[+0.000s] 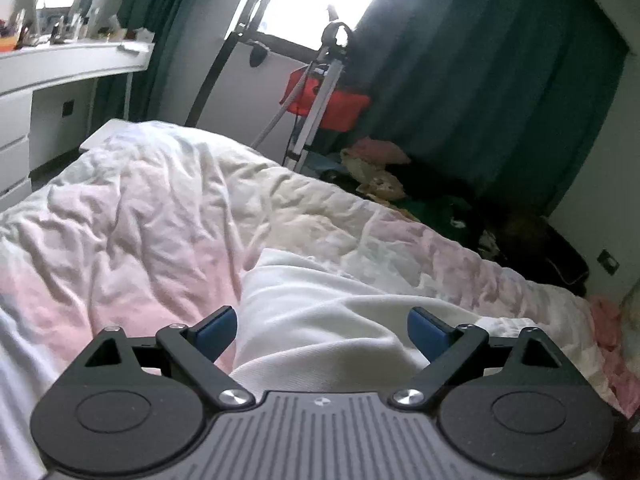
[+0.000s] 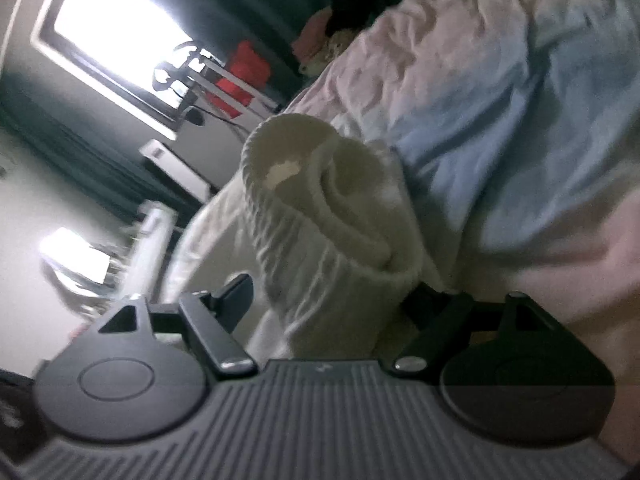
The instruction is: Fold clothes
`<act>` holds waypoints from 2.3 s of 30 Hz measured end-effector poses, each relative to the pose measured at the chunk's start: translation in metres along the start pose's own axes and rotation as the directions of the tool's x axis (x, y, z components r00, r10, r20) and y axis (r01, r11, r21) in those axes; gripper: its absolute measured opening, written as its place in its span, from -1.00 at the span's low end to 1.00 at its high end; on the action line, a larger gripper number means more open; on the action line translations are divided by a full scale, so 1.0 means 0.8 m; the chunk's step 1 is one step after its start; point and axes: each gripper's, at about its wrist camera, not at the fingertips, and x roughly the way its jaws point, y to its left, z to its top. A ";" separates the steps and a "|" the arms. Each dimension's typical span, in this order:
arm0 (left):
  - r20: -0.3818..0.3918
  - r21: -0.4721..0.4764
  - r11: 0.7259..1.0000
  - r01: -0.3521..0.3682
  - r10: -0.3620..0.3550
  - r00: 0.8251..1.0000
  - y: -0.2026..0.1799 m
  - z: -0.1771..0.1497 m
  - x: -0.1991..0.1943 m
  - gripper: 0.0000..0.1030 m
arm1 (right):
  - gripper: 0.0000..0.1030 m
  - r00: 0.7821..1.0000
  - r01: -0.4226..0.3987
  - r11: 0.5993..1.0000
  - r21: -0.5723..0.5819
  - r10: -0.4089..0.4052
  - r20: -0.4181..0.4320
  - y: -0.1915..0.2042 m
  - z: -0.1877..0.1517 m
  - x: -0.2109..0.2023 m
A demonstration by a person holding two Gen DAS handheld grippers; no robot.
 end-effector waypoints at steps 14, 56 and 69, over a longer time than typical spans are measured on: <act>-0.041 0.046 0.999 -0.008 0.010 0.999 0.000 -0.017 0.022 0.82 | -0.20 0.966 0.095 0.976 -0.197 -0.042 0.256 0.027 0.015 -0.037; -0.253 -0.211 0.977 0.028 -0.082 0.964 0.043 -0.034 0.075 0.36 | -0.36 0.999 -0.028 0.987 -0.155 0.022 -0.038 0.022 -0.009 -0.045; -0.205 -0.160 0.942 0.293 -0.323 0.924 -0.140 0.061 0.057 -0.27 | -0.38 0.981 -0.115 0.987 -0.110 0.130 0.146 0.023 0.127 -0.173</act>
